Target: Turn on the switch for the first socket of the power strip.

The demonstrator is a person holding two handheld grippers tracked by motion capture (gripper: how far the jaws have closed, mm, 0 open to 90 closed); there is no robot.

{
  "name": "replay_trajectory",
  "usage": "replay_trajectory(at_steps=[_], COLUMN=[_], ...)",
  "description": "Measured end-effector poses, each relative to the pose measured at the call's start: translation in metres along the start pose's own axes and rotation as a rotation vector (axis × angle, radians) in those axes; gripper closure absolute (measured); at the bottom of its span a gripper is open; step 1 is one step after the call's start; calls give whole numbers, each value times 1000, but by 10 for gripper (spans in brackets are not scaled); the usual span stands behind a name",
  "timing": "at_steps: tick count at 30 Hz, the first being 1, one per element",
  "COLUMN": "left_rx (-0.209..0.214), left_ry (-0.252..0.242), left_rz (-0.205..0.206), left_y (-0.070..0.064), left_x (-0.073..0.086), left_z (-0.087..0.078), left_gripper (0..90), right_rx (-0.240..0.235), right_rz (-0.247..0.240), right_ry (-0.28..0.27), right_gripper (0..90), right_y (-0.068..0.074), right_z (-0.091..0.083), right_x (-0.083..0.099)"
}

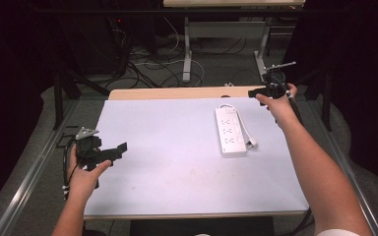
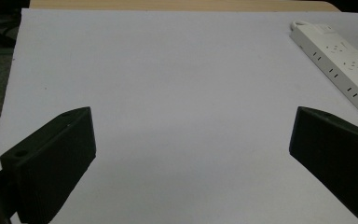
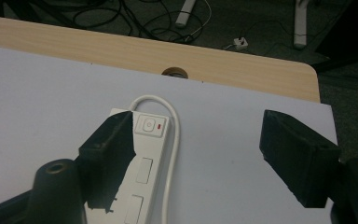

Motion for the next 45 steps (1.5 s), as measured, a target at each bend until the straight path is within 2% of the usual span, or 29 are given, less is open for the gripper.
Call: replay_trajectory(at_steps=[4, 5, 7, 9, 11, 21, 29, 30, 35, 37, 41, 45], left_rx=[1, 0, 1, -2, -3, -3, -3, -3, -2, -2, -2, -1], left_ry=[0, 0, -1, -1, -1, 3, 6, 5, 7, 7, 7, 4], left_rz=[0, -1, -1, 1, 0, -2, -1, -1, 0, 0, 1, 0], left_y=[0, 0, 1, 2, 2, 3, 2, 2, 3, 3, 3, 3], left_x=[0, 0, 0, 0, 0, 1, 1, 1, 1, 1, 1, 1], left_z=[0, 0, 0, -1, -1, 0, 0, 0, 1, 1, 1, 0], left_gripper=[4, 4, 4, 4, 4, 5, 4, 5, 5, 5, 5, 5], right_rx=[4, -6, -12, -12, -10, -14, 1, 6, 4, -14, -49, -49], right_rz=[8, 25, 40, 32, 23, 49, 27, 12, 0, -4, 22, 14], right_ry=[18, 35, 63, 83, 94, 161, 179, 185, 207, 219, 218, 226], right_gripper=[331, 357, 364, 388, 388, 443, 450, 466, 491, 512, 541, 521], right_y=[1, 2, 3, 2, 2, 6, 13, 15, 20, 22, 27, 31], right_z=[8, 14, 19, 24, 26, 42, 50, 52, 57, 59, 62, 66], right_x=[2, 3, 6, 8, 10, 19, 25, 27, 32, 34, 37, 39])
Point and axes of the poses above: each handheld gripper's, and its own axes: z roughly forward along the jaws, x roughly out of its underside, y roughly to its left, the point moved 4 cm from there along z, roughly forward along the jaws, and after that the axes turned 9 degrees about -y, right-handed, at the moved point
